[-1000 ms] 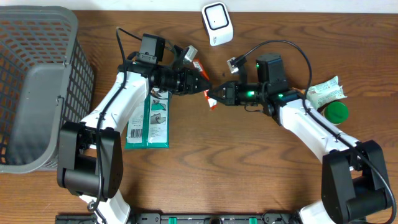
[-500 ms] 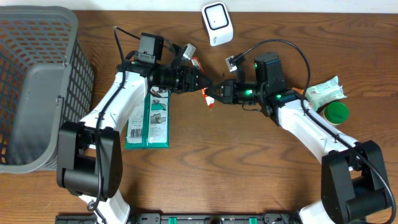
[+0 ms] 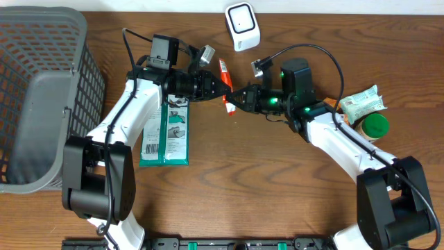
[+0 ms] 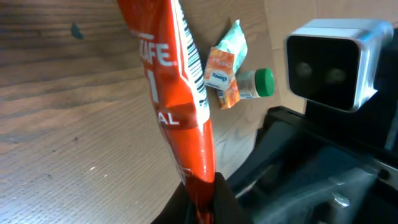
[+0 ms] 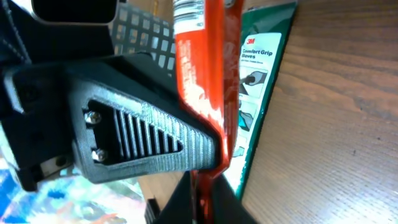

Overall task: Scan the item barcode
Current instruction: 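Bring left gripper to the stick's top and take it from right gripper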

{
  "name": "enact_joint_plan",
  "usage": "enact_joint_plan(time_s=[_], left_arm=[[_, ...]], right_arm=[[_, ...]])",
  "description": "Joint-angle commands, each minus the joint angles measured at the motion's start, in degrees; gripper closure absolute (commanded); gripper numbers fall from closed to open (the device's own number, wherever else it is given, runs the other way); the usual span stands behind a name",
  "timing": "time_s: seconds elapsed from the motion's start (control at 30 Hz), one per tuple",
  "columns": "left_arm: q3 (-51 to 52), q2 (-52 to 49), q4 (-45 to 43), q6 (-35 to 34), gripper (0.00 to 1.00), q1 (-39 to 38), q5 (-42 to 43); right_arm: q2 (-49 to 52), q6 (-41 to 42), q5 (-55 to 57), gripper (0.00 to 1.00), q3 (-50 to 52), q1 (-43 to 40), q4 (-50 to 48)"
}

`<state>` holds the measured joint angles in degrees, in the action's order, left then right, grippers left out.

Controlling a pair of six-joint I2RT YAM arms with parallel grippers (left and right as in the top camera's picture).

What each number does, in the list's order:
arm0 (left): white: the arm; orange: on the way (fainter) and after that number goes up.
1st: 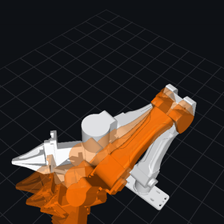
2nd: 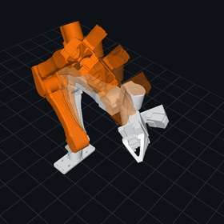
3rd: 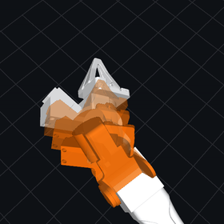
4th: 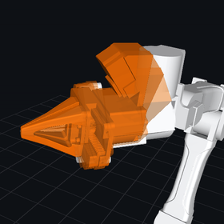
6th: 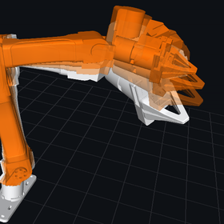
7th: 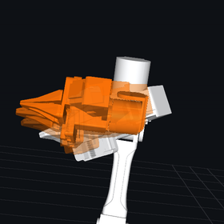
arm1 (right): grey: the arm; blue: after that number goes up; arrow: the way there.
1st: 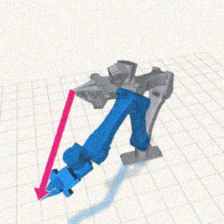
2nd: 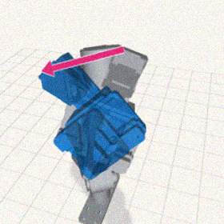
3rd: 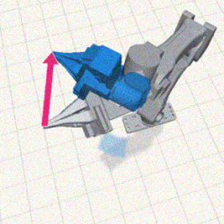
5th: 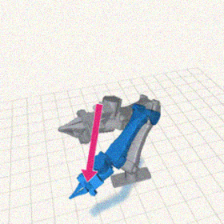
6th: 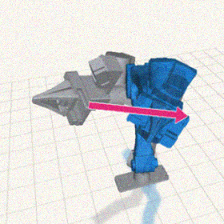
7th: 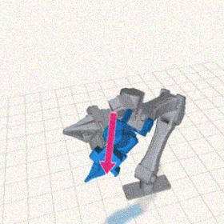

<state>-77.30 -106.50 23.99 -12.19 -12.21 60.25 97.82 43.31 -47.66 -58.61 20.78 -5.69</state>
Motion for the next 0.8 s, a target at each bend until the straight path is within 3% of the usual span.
enact_joint_plan(time_s=[0.0,0.07,0.2,0.37,0.53,0.63,0.67,0.77], left_arm=[[0.57,-0.33,0.50,0.46,0.93,-1.14,0.61],[0.57,-0.33,0.52,0.44,0.93,-1.14,0.61],[0.57,-0.33,0.50,-1.29,0.93,-1.07,0.63],[0.57,-0.33,0.07,-1.68,0.93,-1.03,0.63],[0.57,-0.33,-0.52,-2.12,0.93,-1.03,0.63],[0.57,-0.33,-0.50,-2.12,0.92,-1.03,0.63],[0.57,-0.33,-0.50,-2.12,0.92,-1.03,0.63],[0.57,-0.33,0.04,-2.12,0.74,-1.07,0.63]], right_arm=[[-1.33,-1.07,1.07,0.67,-1.22,0.28,-1.18],[-1.33,-2.27,0.74,0.56,-1.22,0.33,-0.87],[-1.33,-4.90,0.63,0.54,-1.22,0.33,2.67],[-1.33,-7.63,0.66,0.71,-1.22,0.50,8.50],[-1.33,-10.40,0.79,0.76,-1.20,1.86,11.19],[-1.33,-10.64,1.44,0.97,-1.20,2.56,10.99],[-1.33,-10.64,1.60,0.99,-1.20,2.58,10.73],[-1.33,-10.60,2.25,0.99,-1.20,2.47,8.94]])
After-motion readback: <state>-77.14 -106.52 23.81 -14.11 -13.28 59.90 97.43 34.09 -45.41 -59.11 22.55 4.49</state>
